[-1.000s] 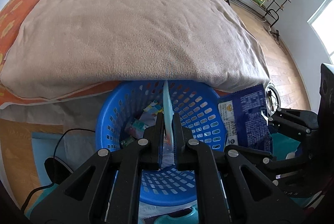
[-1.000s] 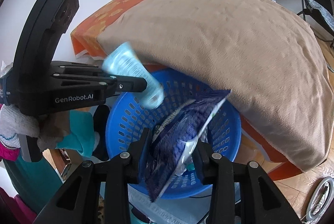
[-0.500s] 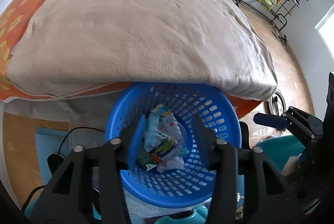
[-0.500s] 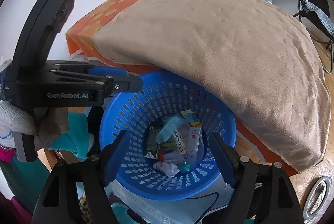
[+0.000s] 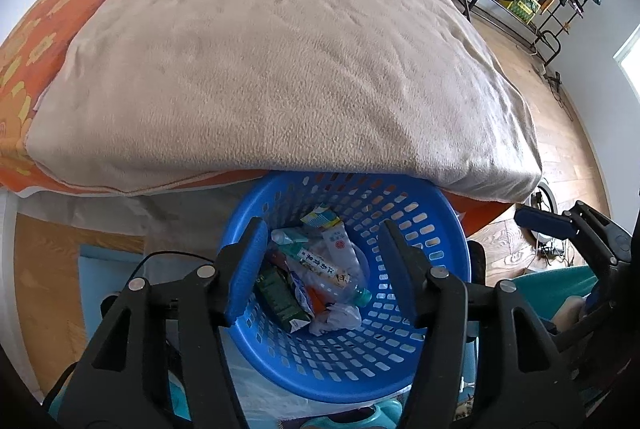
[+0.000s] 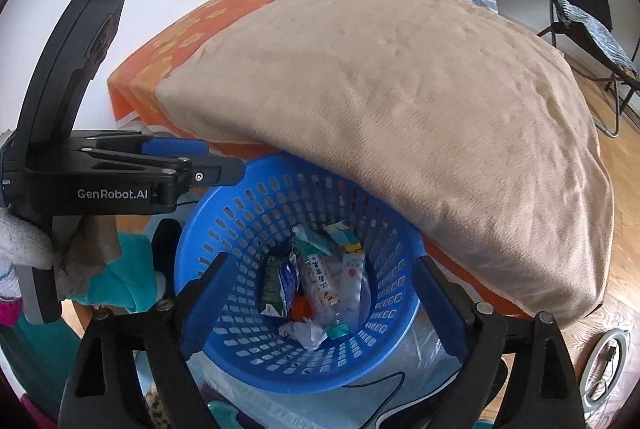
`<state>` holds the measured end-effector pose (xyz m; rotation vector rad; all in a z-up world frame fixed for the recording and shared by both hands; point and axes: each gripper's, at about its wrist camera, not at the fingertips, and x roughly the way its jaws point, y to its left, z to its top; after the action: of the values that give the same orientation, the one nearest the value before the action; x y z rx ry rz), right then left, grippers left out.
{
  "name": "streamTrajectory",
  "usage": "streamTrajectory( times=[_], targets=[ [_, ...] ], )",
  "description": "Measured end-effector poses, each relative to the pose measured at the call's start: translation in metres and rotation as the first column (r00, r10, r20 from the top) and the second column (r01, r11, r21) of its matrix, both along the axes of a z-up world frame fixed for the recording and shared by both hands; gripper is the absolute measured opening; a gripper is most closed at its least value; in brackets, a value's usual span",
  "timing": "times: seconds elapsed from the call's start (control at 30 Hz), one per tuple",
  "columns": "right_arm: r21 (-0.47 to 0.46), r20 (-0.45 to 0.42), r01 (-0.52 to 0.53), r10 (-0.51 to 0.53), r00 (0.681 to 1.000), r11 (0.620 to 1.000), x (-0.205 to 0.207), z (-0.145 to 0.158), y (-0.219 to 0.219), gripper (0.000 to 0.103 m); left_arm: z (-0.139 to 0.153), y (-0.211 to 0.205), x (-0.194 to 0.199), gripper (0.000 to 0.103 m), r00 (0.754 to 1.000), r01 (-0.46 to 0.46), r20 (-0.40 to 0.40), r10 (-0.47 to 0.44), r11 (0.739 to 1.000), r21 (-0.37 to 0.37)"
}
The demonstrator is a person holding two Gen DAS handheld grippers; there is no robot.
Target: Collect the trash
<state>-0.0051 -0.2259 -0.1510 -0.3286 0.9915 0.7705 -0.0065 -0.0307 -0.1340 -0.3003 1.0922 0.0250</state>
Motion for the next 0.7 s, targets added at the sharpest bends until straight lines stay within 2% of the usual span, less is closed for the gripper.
streamTrajectory(
  times=[0.3,0.53,0.7],
  targets=[
    [0.015,0.022,0.047,-0.047,0.999,0.999,0.009,0.013,-0.004,0.093,0.027,0.008,0.012,0.059,0.999,-0.013,0.043,0.012,1.0,0.011],
    [0.064,0.063,0.097,-0.101,0.993,0.993,0.023,0.04,-0.012,0.095,0.061,0.018,0.017,0.06,0.991,-0.039,0.125,0.037,0.999,0.019],
    [0.1,0.091,0.118,-0.127,0.988,0.988,0.035,0.061,-0.014,0.097,0.077,0.021,0.026,0.06,0.989,-0.035,0.148,0.031,0.999,0.018]
  ],
)
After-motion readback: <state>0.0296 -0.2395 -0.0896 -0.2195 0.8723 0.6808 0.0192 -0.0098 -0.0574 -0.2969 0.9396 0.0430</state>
